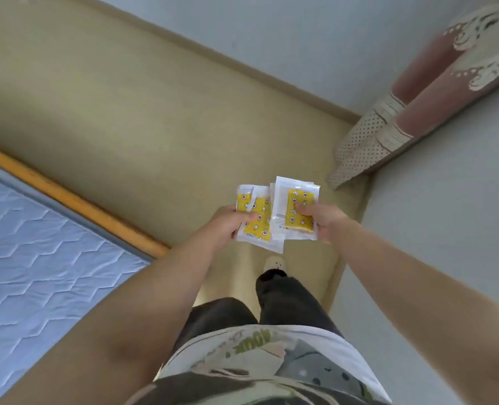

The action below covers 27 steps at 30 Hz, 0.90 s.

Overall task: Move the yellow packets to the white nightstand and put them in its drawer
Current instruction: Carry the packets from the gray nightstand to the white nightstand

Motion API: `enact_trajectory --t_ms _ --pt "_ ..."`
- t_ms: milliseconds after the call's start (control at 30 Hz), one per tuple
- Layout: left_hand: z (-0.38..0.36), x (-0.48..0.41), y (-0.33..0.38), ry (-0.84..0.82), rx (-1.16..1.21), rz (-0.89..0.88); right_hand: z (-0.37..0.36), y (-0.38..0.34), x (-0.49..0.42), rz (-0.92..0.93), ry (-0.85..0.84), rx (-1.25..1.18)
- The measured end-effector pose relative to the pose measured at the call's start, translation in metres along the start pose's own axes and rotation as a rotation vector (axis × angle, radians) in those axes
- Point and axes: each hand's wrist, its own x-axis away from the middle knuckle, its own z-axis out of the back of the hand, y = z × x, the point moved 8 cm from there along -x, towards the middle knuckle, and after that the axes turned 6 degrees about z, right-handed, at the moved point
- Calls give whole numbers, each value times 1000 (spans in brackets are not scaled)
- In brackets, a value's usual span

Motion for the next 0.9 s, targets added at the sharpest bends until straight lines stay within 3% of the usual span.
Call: enact_trajectory --t_ms 333,700,900 --pt "125 -58 71 251 546 75 -130 -143 -113 -101 -176 283" --pt "356 -115 207 385 796 33 -406 -302 -190 -123 -281 489" --pt "481 -115 272 466 902 -7 -560 -382 -202 -46 -388 612"
